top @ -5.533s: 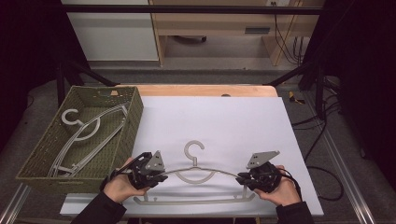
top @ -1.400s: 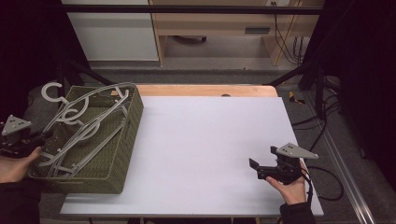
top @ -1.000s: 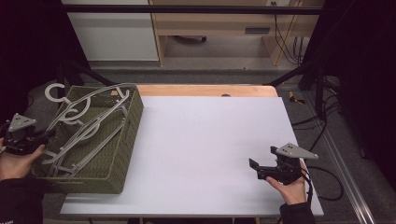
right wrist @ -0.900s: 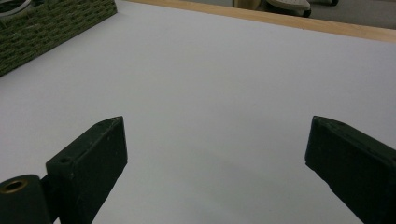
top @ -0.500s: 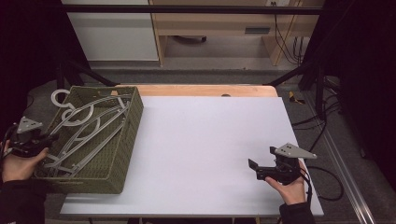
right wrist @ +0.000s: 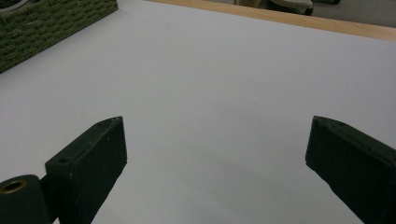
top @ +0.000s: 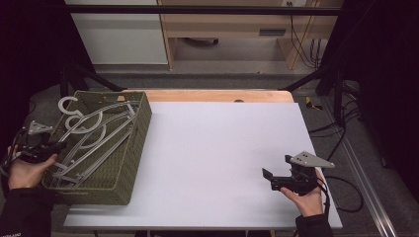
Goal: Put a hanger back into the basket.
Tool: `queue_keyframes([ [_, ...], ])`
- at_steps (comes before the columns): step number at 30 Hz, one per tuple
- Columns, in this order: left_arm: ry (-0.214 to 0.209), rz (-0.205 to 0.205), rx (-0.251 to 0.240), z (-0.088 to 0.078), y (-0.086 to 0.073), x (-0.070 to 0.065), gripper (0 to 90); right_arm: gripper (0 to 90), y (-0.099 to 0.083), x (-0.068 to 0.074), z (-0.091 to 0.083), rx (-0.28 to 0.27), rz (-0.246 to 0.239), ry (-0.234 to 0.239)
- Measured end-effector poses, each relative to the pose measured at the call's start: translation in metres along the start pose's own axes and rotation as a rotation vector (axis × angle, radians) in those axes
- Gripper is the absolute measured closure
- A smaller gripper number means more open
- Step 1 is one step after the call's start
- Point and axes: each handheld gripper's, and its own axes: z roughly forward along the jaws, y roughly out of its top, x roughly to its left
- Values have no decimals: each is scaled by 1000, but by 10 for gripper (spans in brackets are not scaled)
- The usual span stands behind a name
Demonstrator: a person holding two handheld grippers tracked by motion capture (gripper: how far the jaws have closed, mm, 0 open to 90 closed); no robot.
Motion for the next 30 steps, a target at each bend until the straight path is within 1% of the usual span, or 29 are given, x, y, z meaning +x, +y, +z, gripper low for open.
queue_keyframes([
  [2,-5,0,23,2,-1,-1,810,59,0,0,0,0,-2,-1],
  [3,-4,1,45,4,-1,-1,808,59,0,1,0,1,1,-4],
  [4,-9,2,78,7,-1,-1,804,58,0,1,0,2,2,-5],
  [5,-9,3,104,9,0,-1,786,59,0,1,0,2,2,-5],
  [6,-4,8,117,11,1,-2,767,59,0,1,0,1,4,-4],
  [9,-11,19,152,14,2,-4,706,58,0,0,-1,1,-5,-3],
  [11,-18,21,155,14,2,-4,664,58,0,0,-1,1,-2,-3],
  [13,-26,9,146,12,2,-4,634,58,0,0,-1,0,-3,0],
  [14,-31,6,145,11,2,-3,629,58,0,0,0,0,-3,1],
  [15,-35,-5,138,10,2,-2,627,58,0,0,0,-1,-3,1],
  [18,-34,-16,105,4,1,1,610,58,0,0,-1,1,-4,-1],
  [20,-39,-14,92,1,-1,2,637,58,0,0,-1,-1,-4,-1],
  [22,-22,-12,67,-4,-3,2,623,58,0,1,0,2,1,0],
  [24,-31,-31,10,-10,-5,1,587,57,0,1,0,2,1,-2],
  [26,-45,-49,-59,-18,-6,-2,550,57,0,1,0,0,2,1],
  [29,-108,-92,-181,-29,-9,-11,495,56,0,0,-1,-6,-1,0],
  [30,-135,-97,-213,-33,-10,-15,476,56,0,1,-1,-12,2,-1],
])
